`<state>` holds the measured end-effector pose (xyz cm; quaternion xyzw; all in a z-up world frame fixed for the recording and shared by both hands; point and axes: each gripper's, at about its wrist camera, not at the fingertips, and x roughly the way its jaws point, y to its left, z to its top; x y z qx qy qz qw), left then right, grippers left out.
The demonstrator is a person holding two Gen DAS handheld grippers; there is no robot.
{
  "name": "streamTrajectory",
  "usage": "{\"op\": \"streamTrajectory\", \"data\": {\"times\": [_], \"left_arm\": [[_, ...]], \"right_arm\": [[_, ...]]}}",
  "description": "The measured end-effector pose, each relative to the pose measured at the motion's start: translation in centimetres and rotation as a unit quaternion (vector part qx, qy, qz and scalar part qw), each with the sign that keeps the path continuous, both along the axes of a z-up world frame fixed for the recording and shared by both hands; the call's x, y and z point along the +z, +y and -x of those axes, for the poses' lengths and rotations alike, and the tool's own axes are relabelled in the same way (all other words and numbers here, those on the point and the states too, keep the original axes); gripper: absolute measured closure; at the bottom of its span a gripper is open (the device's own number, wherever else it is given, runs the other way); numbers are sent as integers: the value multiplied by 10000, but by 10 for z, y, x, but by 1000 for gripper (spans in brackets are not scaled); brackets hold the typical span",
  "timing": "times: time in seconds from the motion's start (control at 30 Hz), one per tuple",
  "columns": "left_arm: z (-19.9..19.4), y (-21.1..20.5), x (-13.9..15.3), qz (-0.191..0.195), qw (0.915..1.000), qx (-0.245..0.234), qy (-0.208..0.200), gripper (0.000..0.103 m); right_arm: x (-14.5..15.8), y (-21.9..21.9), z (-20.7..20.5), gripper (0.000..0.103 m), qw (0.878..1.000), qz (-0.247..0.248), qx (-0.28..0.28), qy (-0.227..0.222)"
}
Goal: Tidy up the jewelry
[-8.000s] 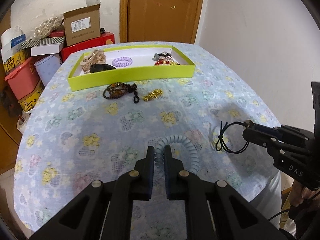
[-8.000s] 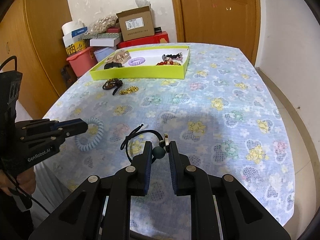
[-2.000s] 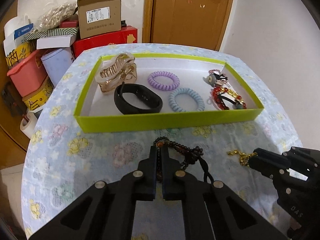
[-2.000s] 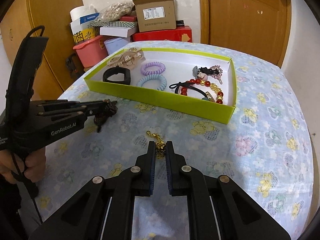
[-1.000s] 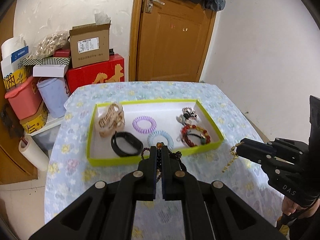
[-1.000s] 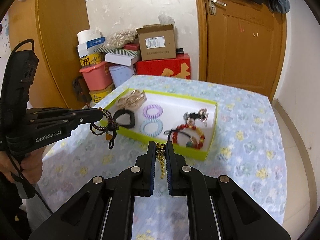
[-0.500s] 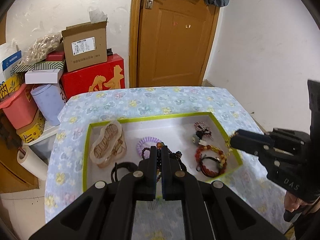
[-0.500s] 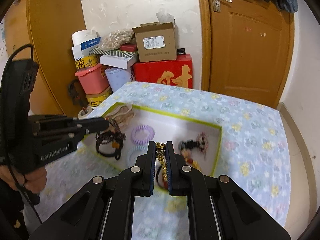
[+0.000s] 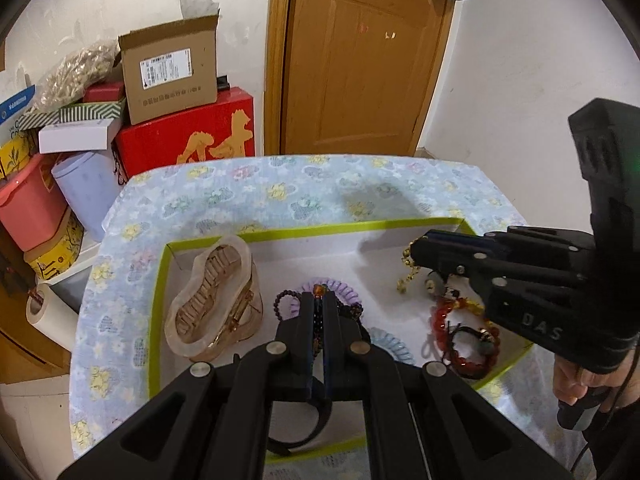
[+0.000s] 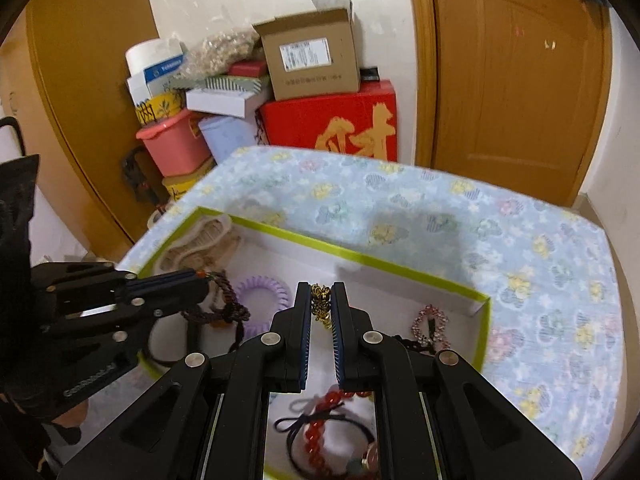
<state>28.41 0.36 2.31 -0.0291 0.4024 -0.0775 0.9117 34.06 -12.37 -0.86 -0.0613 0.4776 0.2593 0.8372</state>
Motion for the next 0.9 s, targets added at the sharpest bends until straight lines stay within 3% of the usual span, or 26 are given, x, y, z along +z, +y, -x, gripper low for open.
{"op": "streamTrajectory", "data": {"times": [0.17,0.37,0.6,0.9], "left_arm": [[-4,0,-11,-12,9999,-20,104,99],[-4,0,-12,10,9999,16,108,98],[6,-3,-3,-27,10000,-18,19,79],[43,-5,18,21,9999,68,-113,75]], "right_arm": [[-15,-3,-6,92,9997,84,-76,219],[-5,-10,4,70,9999,26,-83,103],[15,-22,24,69,9998,-44,-216,-16],[38,-44,76,68,9982,105,-542,-216]]}}
